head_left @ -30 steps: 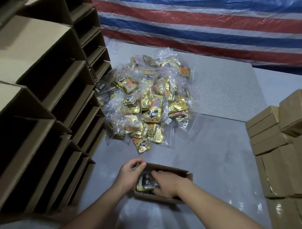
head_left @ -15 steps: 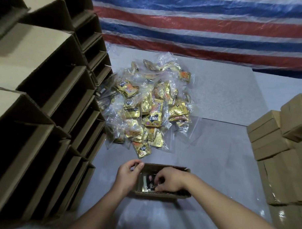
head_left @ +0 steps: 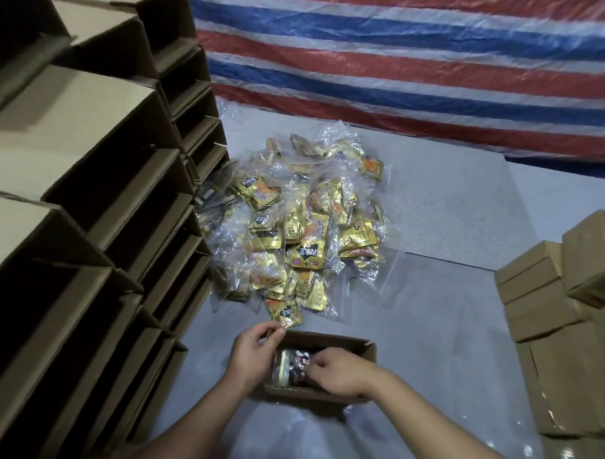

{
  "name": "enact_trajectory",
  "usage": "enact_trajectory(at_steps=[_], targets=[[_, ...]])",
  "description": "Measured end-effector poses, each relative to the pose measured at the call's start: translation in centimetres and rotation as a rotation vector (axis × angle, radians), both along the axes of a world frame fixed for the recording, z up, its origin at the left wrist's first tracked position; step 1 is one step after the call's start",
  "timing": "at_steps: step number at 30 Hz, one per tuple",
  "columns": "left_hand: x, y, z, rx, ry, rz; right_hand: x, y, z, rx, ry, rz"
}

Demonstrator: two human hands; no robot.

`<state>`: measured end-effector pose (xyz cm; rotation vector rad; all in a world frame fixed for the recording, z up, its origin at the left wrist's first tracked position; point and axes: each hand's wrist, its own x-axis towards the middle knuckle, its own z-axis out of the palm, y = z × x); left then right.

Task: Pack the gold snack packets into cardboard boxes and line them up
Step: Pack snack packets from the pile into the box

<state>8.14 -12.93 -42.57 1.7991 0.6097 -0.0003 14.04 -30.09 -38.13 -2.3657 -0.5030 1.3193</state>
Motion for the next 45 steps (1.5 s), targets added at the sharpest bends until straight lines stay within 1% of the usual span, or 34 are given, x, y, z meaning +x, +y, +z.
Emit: enact_trajectory(at_steps=[3,4,7,9,11,13,15,18,20,22,24,26,29,31,33,34,35,36,38,39,40,42,44,45], targets=[[0.6,0.4,0.1,-0.013,0.01,0.014,2.5,-0.6,3.9,0.227,-0.031,-0.264],[0.7,0.5,0.1,-0.013,0.015,0.011,4.1,-0.3,4.8,0.279,-0.075,-0.345],[1.1,0.7,0.2,-0.006,0.017,-0.009,9.7,1.9,5.7,0.331,-0.353,-0.495],[1.4,0.8,0.2,-0.008,0.025,-0.007,12.9,4.0,4.8,0.294,-0.413,-0.514],[1.7,0.9,0.3,0.003,0.052,-0.002,15.2,6.5,3.2,0.276,-0.338,-0.525],[1.9,1.1,0.3,0.014,0.077,-0.001,16.5,9.2,1.7,0.335,-0.245,-0.567],[2.0,1.3,0.3,0.014,0.069,0.0,17.3,11.8,0.2,0.37,-0.201,-0.609],[1.9,1.5,0.4,0.03,0.065,-0.03,18.0,15.0,-2.1,0.373,-0.042,-0.703],[1.9,1.6,0.3,0.026,0.073,-0.031,18.0,16.3,-3.2,0.4,0.027,-0.767],[1.9,1.6,0.2,0.017,0.074,-0.009,18.1,16.8,-4.1,0.419,0.048,-0.826],[1.9,1.6,0.5,-0.014,0.073,0.035,18.5,16.7,-4.2,0.414,0.103,-0.838],[2.5,1.8,1.0,-0.044,0.087,0.082,18.6,16.0,-3.6,0.43,0.187,-0.827],[4.0,2.5,2.3,-0.119,0.067,0.186,17.5,13.8,-1.9,0.577,0.303,-0.923],[5.5,3.2,3.2,-0.177,0.0,0.348,16.0,11.7,-0.7,0.663,0.334,-0.97],[7.2,3.6,4.4,-0.179,-0.053,0.523,14.0,9.3,0.2,0.725,0.391,-1.003],[8.0,3.8,5.3,-0.183,-0.049,0.583,13.0,8.1,0.6,0.753,0.422,-1.021],[8.9,4.0,6.0,-0.236,-0.05,0.609,11.9,6.9,0.9,0.792,0.45,-1.042],[9.8,4.2,6.7,-0.361,-0.062,0.589,11.0,5.8,1.3,0.836,0.467,-1.06],[10.9,4.3,8.0,-0.656,-0.042,0.42,9.5,3.9,1.9,0.902,0.462,-1.074],[11.3,4.1,8.6,-0.731,0.011,0.289,8.8,3.1,2.1,0.925,0.458,-1.067],[11.5,3.7,9.0,-0.765,0.064,0.165,8.1,2.5,2.4,0.924,0.452,-1.042],[11.5,2.3,10.0,-0.694,0.131,-0.002,7.1,1.8,3.0,0.814,0.379,-0.932],[11.7,0.7,10.7,-0.541,0.123,-0.043,6.9,1.4,3.7,0.692,0.306,-0.829],[11.6,-0.1,11.0,-0.455,0.096,-0.044,7.2,1.2,4.3,0.68,0.299,-0.813]])
